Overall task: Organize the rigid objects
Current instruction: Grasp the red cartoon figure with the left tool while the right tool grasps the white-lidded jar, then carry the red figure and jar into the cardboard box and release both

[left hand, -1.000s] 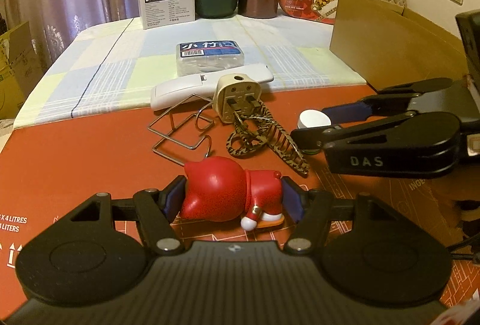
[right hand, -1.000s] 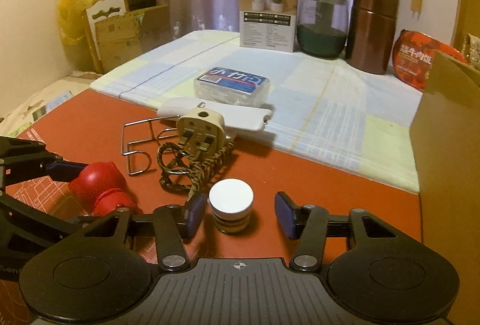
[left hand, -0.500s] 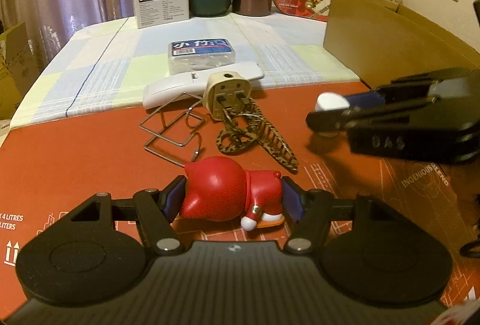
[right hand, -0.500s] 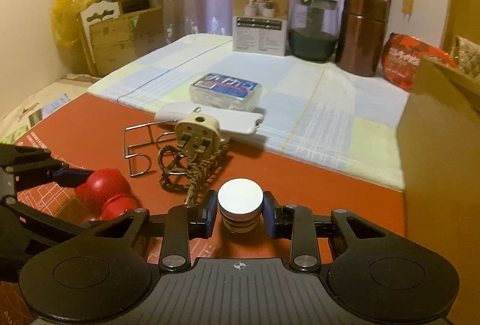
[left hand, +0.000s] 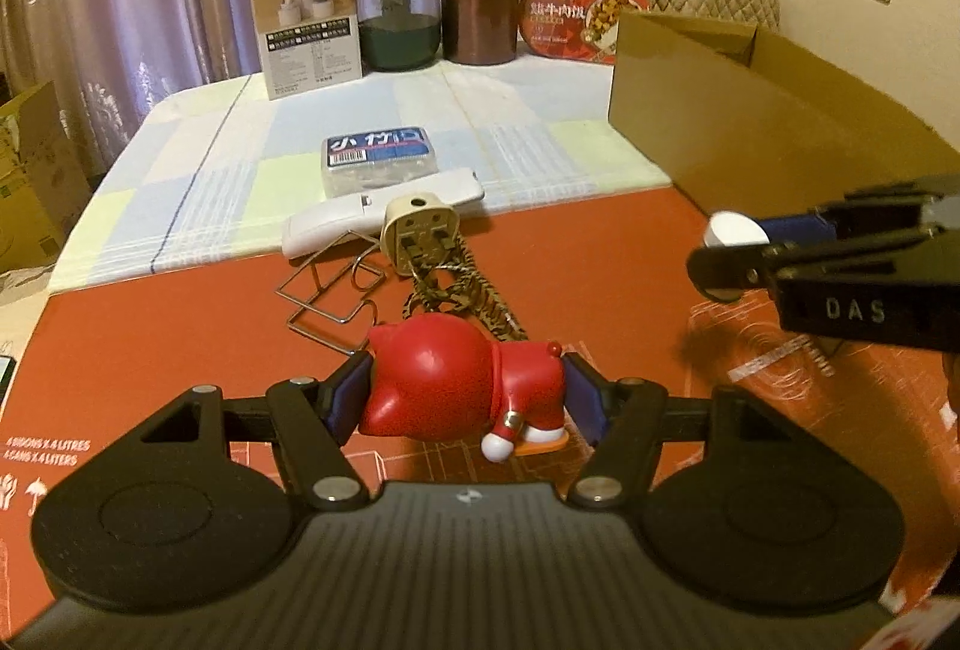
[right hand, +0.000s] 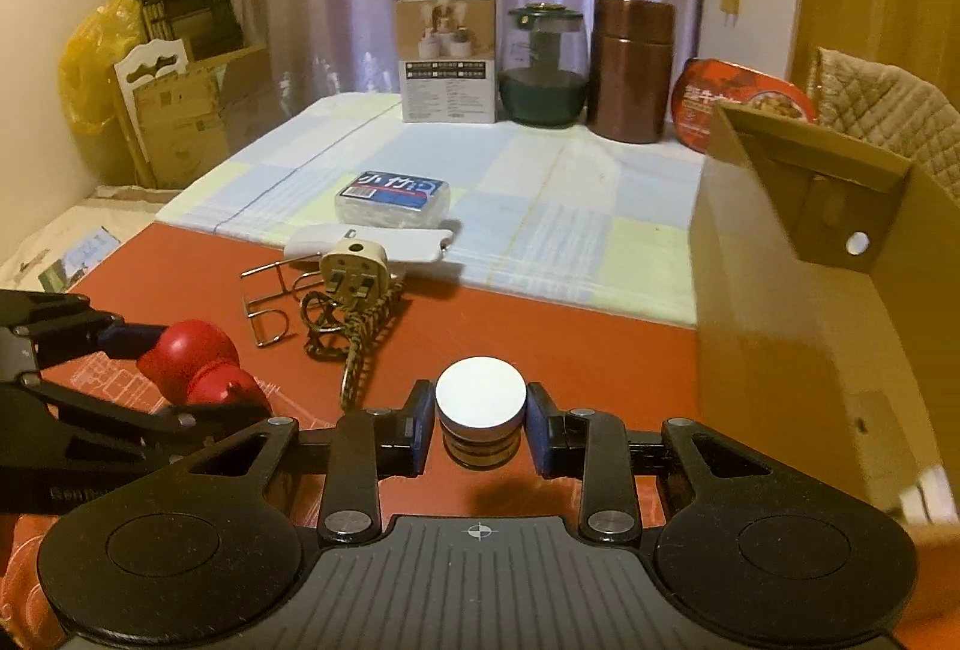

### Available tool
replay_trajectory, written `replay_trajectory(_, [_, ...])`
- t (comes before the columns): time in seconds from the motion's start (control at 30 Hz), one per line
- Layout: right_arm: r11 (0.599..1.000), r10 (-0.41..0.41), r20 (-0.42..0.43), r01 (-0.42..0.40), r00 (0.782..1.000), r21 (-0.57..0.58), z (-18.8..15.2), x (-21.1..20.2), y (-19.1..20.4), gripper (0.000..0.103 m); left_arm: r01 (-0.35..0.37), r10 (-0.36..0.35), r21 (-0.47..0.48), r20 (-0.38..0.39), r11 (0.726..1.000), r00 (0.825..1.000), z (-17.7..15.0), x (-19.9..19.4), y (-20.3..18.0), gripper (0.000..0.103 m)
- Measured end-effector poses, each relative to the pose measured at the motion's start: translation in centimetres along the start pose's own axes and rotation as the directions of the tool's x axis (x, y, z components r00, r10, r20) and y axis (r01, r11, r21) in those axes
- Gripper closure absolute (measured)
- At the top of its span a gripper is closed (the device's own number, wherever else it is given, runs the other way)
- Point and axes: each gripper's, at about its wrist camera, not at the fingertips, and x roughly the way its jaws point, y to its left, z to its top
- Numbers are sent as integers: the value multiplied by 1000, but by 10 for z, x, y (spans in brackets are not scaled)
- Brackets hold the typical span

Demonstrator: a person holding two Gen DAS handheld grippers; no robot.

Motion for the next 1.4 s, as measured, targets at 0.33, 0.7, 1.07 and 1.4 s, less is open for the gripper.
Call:
replay_trajectory(0.33, [997, -26, 35, 23, 999, 76, 3, -68, -6, 74, 5, -3, -46, 29, 999, 1000, 16, -51, -27, 40])
replay_trajectory(0.7, [991, -102, 71, 95, 992, 94, 11, -128, -34, 74, 66, -67, 11, 68, 998, 995, 42, -82, -76, 40])
replay_trajectory(1.07, [961, -240, 96, 222, 966, 164, 14, -177, -114, 74, 186, -197, 100, 117, 977, 973, 89, -79, -142, 40])
replay_trajectory(1.4, [930, -288, 52, 266, 956, 255, 13, -180, -179, 74, 271, -291, 173, 103, 947, 951, 126, -49, -194, 40])
